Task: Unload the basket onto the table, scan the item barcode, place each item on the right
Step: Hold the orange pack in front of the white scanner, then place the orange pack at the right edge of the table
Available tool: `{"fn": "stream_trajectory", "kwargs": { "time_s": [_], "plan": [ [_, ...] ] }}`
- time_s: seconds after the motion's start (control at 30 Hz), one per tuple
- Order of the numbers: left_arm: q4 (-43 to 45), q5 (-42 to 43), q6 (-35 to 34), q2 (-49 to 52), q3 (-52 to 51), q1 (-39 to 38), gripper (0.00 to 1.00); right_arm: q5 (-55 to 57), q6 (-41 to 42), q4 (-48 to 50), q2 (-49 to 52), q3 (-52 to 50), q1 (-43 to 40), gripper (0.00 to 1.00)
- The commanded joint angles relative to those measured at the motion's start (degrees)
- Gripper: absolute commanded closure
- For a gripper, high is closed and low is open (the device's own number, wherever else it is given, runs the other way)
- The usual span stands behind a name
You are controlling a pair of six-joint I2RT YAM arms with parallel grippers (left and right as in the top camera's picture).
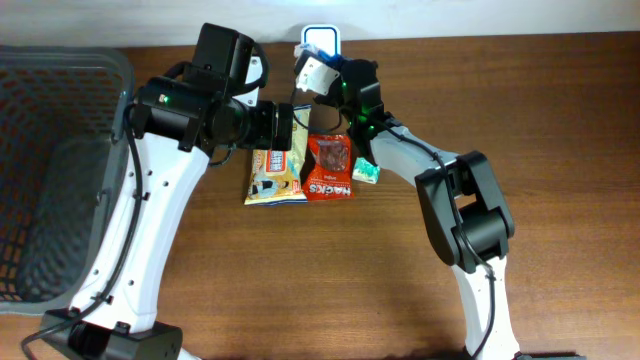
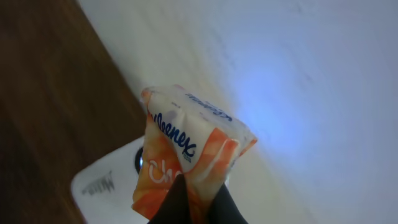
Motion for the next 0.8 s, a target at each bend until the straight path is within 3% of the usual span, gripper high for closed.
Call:
{"fn": "stream_trajectory", "kwargs": {
  "time_s": [0.0,0.03,0.17,0.23,0.33,0.4,0.5,0.67,0.7,0.73,0.77],
  "plan": [
    [0.1,-0.4,0.7,-0.7,0.2,0.0,0.01,-0.7,-1.8,1.1,0.4,0.2,-1.3,0.96],
    [0.1,-0.4,0.7,-0.7,0.2,0.0,0.01,-0.6,1.2,1.1,0.4,0.2,-1.3,0.96],
    [0.1,-0.4,0.7,-0.7,0.2,0.0,0.01,8.7,30.8,5.2,-5.0,0.2,-4.9,0.96],
    [0.1,-0.4,0.8,-0.7,0.2,0.0,0.01,10.4,45.6,-5.5,-11.9,0.2,-11.7,0.96],
    [0.1,-0.4,0.8,-0.7,0.2,0.0,0.01,10.3,67.0,-31.5,-22.1,0.2,-24.0,0.96],
    [0.1,-0.4,0.7,-0.7,0.2,0.0,0.01,10.3,76.4,-50.1,-26.1,0.2,-33.5,0.96],
    [0.1,-0.4,0.8,-0.7,0.2,0.0,0.01,10.3,82.2,-67.9,-25.6,-1.1,-45.0,0.96],
    [0.1,-0.4,0.7,-0.7,0.2,0.0,0.01,11.0,84.9,-66.3,-25.5,-11.1,-57.6,0.95],
    [0.1,-0.4,0.7,-0.7,0.2,0.0,0.01,11.0,84.9,-66.2,-25.4,-11.7,-58.2,0.77],
    [0.1,-0.4,0.8,-0.7,0.2,0.0,0.01,11.0,84.9,-66.6,-25.4,-11.7,-58.2,0.13],
    [0.1,-0.4,0.7,-0.7,0.2,0.0,0.01,10.1,84.9,-67.2,-25.5,-11.7,-58.1,0.01]
  ]
}}
